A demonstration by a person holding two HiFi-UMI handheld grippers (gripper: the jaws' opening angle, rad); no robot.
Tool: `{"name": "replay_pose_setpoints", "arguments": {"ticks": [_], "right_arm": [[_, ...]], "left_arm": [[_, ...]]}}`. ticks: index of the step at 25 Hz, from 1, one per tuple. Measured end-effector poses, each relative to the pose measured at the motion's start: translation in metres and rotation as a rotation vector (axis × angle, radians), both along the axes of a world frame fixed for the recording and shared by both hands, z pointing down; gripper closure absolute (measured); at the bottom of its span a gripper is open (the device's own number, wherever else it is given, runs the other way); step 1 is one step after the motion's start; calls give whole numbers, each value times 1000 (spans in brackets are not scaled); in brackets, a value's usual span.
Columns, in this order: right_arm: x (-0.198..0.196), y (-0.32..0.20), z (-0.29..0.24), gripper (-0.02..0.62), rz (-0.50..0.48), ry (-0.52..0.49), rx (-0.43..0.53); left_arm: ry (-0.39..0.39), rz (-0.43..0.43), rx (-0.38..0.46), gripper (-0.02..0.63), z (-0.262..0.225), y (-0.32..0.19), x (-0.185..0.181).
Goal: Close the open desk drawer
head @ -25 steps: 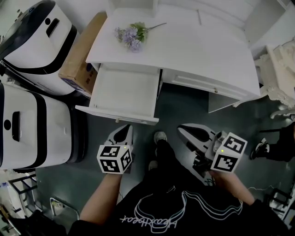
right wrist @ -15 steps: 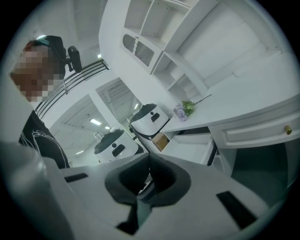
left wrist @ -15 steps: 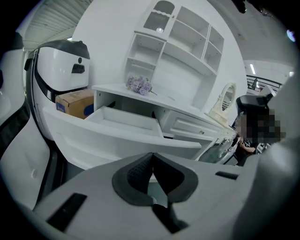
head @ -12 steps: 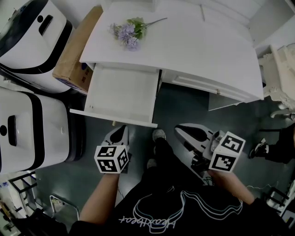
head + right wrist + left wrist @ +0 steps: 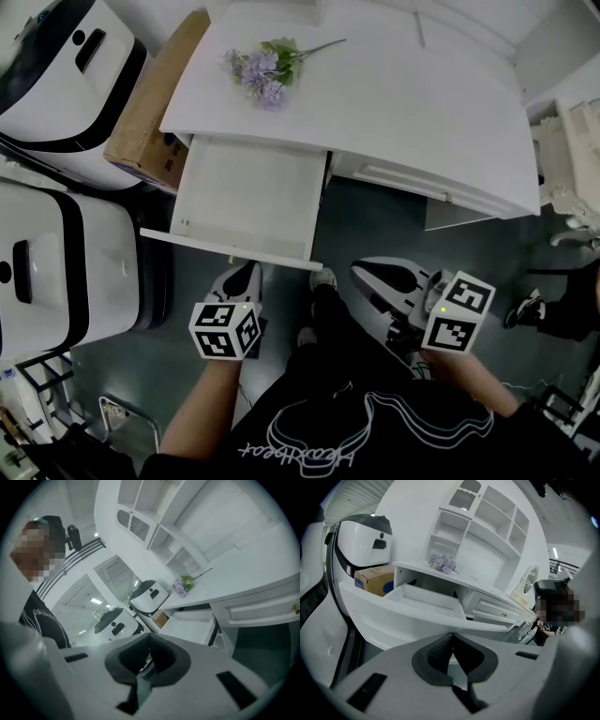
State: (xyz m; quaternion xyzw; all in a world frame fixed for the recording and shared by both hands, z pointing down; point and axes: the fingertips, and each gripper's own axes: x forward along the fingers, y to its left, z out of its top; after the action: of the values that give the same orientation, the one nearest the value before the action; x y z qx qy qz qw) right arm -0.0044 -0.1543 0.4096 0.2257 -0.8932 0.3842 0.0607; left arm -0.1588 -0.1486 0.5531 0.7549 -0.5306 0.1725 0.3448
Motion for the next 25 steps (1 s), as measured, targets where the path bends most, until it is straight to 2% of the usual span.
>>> {"name": "replay_pose_setpoints", "arguments": {"ticks": [25], "right_arm": [[24,-62,14,589,14,15,-30]], "left_arm": [[10,-37,-6,601,0,-85,11]]}}
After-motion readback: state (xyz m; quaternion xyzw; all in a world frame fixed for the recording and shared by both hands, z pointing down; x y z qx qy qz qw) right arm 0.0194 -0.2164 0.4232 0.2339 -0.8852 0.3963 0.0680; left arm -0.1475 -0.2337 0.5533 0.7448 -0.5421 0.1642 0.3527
